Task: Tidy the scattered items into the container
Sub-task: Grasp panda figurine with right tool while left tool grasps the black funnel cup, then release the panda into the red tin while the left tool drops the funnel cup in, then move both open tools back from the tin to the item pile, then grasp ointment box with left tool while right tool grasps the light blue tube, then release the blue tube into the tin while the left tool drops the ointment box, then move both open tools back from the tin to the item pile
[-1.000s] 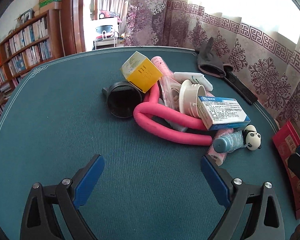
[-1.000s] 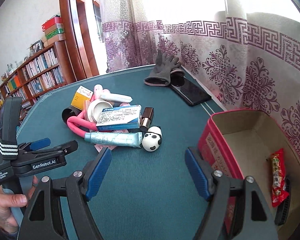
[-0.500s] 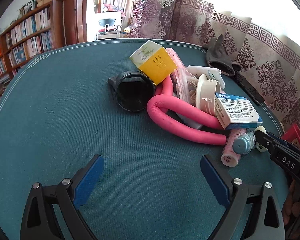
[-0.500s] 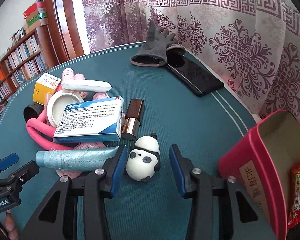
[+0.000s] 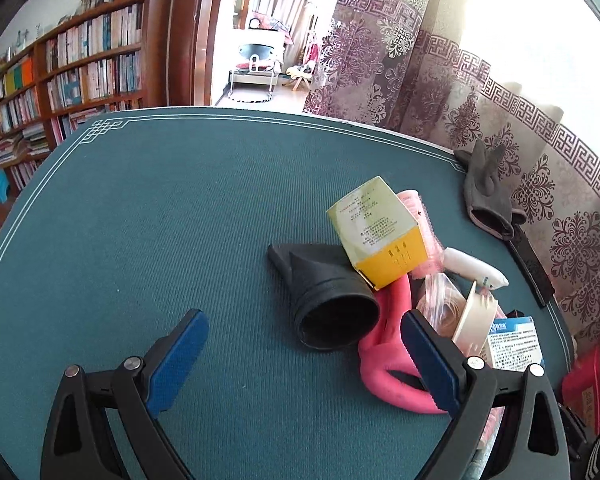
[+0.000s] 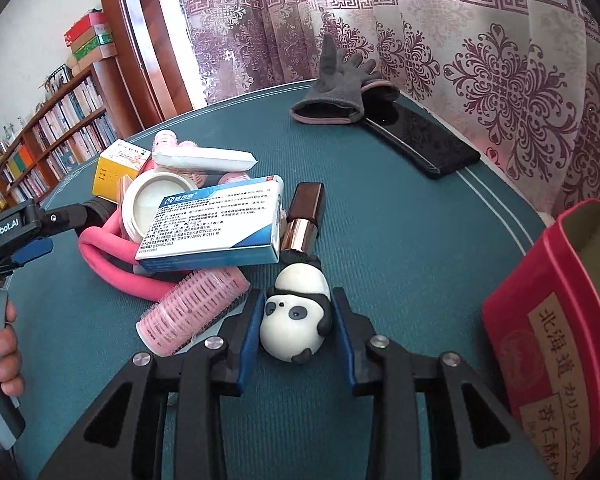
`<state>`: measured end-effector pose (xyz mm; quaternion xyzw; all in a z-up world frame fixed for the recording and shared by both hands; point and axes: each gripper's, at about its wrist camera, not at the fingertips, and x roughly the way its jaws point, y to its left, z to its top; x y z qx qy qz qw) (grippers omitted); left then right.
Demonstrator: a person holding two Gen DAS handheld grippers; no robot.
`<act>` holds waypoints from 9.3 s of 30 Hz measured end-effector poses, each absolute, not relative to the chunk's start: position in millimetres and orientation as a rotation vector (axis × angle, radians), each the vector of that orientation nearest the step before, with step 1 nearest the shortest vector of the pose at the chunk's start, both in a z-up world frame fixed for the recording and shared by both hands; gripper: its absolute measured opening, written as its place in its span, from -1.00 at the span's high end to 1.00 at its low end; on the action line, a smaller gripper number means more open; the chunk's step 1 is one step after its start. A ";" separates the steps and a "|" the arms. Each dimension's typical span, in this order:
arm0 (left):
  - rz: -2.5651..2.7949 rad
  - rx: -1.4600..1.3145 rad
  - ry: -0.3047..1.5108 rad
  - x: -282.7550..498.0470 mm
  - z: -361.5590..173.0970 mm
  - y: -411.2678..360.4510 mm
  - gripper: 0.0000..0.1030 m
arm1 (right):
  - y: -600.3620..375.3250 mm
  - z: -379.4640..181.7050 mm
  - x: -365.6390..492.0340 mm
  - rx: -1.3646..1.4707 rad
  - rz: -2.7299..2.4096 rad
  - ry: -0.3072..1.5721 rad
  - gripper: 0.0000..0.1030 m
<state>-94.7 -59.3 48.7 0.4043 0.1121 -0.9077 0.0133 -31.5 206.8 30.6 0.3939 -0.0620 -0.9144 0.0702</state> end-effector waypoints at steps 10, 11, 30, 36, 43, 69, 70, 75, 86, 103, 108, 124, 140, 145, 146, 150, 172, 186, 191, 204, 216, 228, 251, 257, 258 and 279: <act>-2.771 1.301 0.213 -135.5 22.6 -51.4 -0.90 | 209.4 30.4 -32.2 1.176 -2.742 -0.215 0.29; -2.774 1.295 0.214 -135.8 20.7 -52.0 -0.87 | 209.5 30.4 -32.1 1.176 -2.742 -0.216 0.29; -2.814 1.181 0.168 -79.3 44.2 -68.2 -0.08 | 210.5 33.5 -24.6 1.168 -2.744 -0.228 0.30; -2.866 1.145 0.166 -47.6 62.2 -60.5 -0.07 | 208.1 44.7 -1.6 1.135 -2.737 -0.230 0.30; -2.999 1.120 0.125 -19.0 90.7 -23.3 -0.07 | 222.1 71.3 31.9 1.043 -2.782 -0.263 0.30; -3.558 1.294 -0.286 47.9 139.9 238.5 -0.08 | 383.6 105.0 142.0 0.949 -3.161 -0.531 0.30; -3.568 1.298 -0.303 49.0 139.5 246.1 -0.08 | 386.2 104.4 143.9 0.952 -3.168 -0.534 0.30; -3.608 1.321 -0.368 52.9 137.4 272.3 -0.74 | 397.3 102.0 150.3 0.969 -3.203 -0.553 0.22; -3.492 1.249 -0.352 41.2 126.5 239.3 -0.91 | 388.5 104.2 149.3 0.953 -3.220 -0.518 -0.20; -3.245 1.237 -0.041 17.7 113.4 109.1 -0.98 | 318.0 115.7 130.3 0.897 -3.099 -0.362 -0.43; -3.153 1.215 0.067 12.4 108.5 59.4 -0.98 | 280.0 113.0 117.9 0.909 -3.005 -0.293 -0.45; -2.972 1.219 0.272 2.4 78.7 -44.2 -0.98 | 173.0 68.5 60.3 1.132 -2.707 -0.191 -0.48; -2.863 1.303 0.329 -22.4 46.6 -67.4 -0.98 | 145.9 30.7 15.5 1.281 -2.727 -0.004 0.01; -2.858 1.307 0.266 -42.1 45.9 -58.9 -0.98 | 163.1 31.4 18.1 1.266 -2.746 -0.048 0.39; -2.853 1.304 0.249 -47.6 46.1 -57.8 -0.98 | 163.2 31.3 19.6 1.257 -2.744 -0.053 0.39; -2.823 1.288 0.234 -74.2 48.0 -57.5 -0.98 | 163.2 30.1 18.4 1.238 -2.747 -0.062 0.39; -2.692 1.226 0.184 -147.4 17.8 -70.8 -0.09 | 165.2 28.4 19.0 1.219 -2.740 -0.101 0.39; -2.846 1.148 0.276 -88.5 59.1 -69.3 0.12 | 171.2 29.2 19.4 1.220 -2.729 -0.146 0.47; -2.883 1.119 0.307 -63.8 70.6 -69.0 0.12 | 182.3 31.4 30.0 1.241 -2.714 -0.193 0.55; -2.982 1.136 0.205 -21.6 80.3 -36.5 0.12 | 183.2 58.7 68.1 1.157 -2.753 -0.144 0.57; -3.085 1.117 0.064 4.4 104.2 12.0 0.11 | 217.7 103.0 94.3 0.973 -2.855 -0.217 0.61; -3.273 1.167 -0.085 21.1 124.6 105.1 0.11 | 310.6 151.3 138.5 0.747 -3.121 -0.351 0.61; -3.622 1.465 -0.268 30.8 121.2 271.5 0.01 | 393.6 109.4 155.5 0.947 -3.209 -0.541 0.38; -3.600 1.460 -0.141 24.9 115.7 255.7 -0.73 | 392.5 106.3 155.2 0.931 -3.222 -0.550 -0.22; -3.590 1.462 -0.131 22.7 115.1 253.5 -0.73 | 391.9 106.1 154.6 0.933 -3.221 -0.547 -0.23; -3.293 1.363 -0.137 4.3 87.0 169.6 -0.99 | 358.1 105.1 137.6 0.953 -3.158 -0.505 -0.53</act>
